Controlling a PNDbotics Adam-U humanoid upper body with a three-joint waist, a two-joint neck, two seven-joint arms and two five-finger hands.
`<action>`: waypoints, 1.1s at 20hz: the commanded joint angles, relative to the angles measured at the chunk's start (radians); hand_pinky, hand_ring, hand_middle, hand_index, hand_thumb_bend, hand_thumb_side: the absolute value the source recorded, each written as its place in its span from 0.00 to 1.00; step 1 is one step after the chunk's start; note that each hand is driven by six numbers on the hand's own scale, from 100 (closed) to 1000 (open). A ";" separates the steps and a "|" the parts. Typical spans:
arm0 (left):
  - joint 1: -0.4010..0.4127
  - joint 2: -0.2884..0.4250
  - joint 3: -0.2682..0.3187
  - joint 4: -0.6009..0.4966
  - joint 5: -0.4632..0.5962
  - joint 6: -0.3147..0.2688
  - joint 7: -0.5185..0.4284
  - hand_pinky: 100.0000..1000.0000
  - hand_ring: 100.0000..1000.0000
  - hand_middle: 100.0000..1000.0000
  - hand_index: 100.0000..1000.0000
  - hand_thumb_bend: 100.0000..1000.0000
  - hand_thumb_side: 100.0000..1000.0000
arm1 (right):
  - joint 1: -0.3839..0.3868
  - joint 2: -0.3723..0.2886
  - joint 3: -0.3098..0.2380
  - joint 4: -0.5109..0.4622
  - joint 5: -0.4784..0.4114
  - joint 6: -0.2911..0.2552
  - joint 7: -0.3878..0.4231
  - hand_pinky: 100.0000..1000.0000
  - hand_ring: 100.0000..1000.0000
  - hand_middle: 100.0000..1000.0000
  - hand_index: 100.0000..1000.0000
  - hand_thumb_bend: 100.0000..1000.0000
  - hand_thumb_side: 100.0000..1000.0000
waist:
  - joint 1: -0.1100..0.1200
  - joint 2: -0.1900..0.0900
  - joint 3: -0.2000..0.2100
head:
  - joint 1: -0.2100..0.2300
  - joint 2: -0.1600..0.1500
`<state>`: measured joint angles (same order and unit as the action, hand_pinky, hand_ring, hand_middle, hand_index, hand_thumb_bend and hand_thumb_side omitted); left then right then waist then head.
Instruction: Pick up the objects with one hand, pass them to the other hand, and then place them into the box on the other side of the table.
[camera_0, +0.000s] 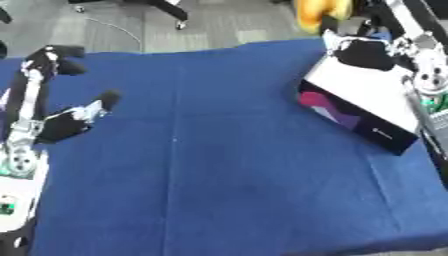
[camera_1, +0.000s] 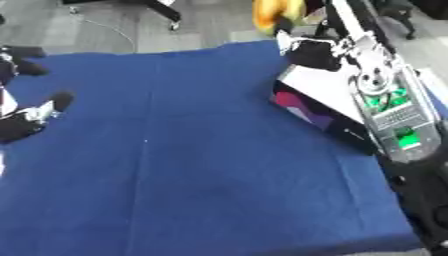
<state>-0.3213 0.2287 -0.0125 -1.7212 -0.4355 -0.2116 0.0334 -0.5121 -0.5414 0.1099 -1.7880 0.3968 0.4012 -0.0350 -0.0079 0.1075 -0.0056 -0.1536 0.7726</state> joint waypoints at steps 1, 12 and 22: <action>0.015 0.015 0.015 -0.071 0.017 0.008 0.007 0.64 0.55 0.64 0.74 0.64 0.53 | -0.031 -0.060 -0.025 0.123 -0.011 -0.008 -0.028 0.26 0.66 0.27 0.25 0.00 0.00 | 0.007 0.008 0.004 | -0.037 -0.003; 0.073 -0.013 0.022 -0.136 0.019 0.022 0.005 0.64 0.55 0.64 0.74 0.64 0.53 | -0.149 -0.148 -0.047 0.813 -0.030 -0.109 -0.061 0.43 0.73 0.46 0.53 0.00 0.13 | 0.009 0.021 0.050 | -0.131 -0.003; 0.074 -0.011 0.029 -0.137 0.007 0.030 0.003 0.65 0.55 0.64 0.74 0.64 0.54 | -0.126 -0.184 -0.090 0.705 0.236 -0.173 0.007 0.64 0.85 0.77 0.99 0.50 0.64 | -0.001 0.020 0.048 | -0.125 -0.003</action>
<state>-0.2379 0.2087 0.0033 -1.8390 -0.4243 -0.1844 0.0367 -0.6242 -0.6755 0.0367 -1.0374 0.5992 0.2353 -0.0392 -0.0075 0.1228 0.0427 -0.2793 0.7727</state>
